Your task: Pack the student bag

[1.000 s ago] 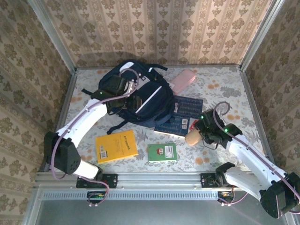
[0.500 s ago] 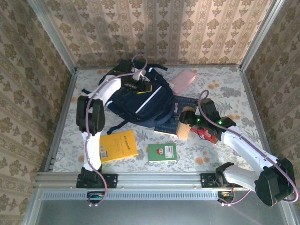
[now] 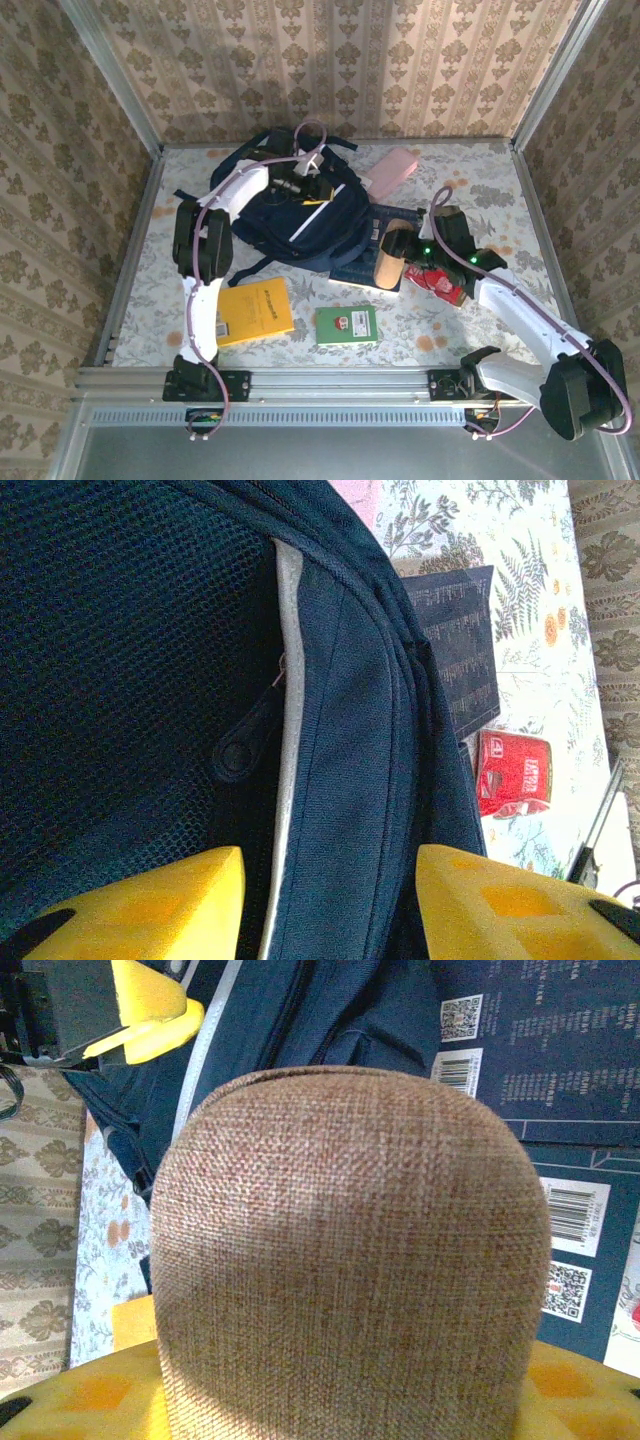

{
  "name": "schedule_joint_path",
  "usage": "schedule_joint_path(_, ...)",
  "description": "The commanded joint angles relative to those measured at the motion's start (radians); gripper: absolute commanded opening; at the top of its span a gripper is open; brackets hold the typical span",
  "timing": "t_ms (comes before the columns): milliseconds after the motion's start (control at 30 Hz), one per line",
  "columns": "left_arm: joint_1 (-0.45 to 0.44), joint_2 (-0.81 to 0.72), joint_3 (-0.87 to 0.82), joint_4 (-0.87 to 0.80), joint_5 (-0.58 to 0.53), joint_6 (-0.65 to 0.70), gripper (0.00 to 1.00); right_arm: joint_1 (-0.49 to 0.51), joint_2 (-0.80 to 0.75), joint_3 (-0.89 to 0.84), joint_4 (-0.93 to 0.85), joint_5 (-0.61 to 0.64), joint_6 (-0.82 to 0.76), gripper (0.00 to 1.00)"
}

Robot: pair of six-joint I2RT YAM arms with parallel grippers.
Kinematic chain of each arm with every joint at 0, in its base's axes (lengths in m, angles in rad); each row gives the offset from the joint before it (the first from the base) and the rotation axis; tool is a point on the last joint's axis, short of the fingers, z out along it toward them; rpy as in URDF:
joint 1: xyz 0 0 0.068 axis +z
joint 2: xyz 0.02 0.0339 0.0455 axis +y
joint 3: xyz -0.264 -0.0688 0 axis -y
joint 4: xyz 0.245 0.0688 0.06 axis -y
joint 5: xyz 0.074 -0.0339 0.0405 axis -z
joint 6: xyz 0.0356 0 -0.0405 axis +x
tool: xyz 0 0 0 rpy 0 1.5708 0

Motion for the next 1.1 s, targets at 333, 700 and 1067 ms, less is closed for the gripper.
schedule_joint_path(333,-0.037,0.079,0.024,-0.033,-0.003,0.033,0.33,-0.027,0.091,-0.033,0.162,-0.102,0.076,0.24)
schedule_joint_path(700,-0.020,-0.093,0.047,-0.051,-0.080,0.048,0.00,-0.026,0.102,0.022,0.151,-0.068,0.056,0.16)
schedule_joint_path(1067,0.089,-0.273,0.045,-0.029,0.006,-0.019,0.00,-0.024,0.148,-0.010,0.435,-0.114,0.242,0.05)
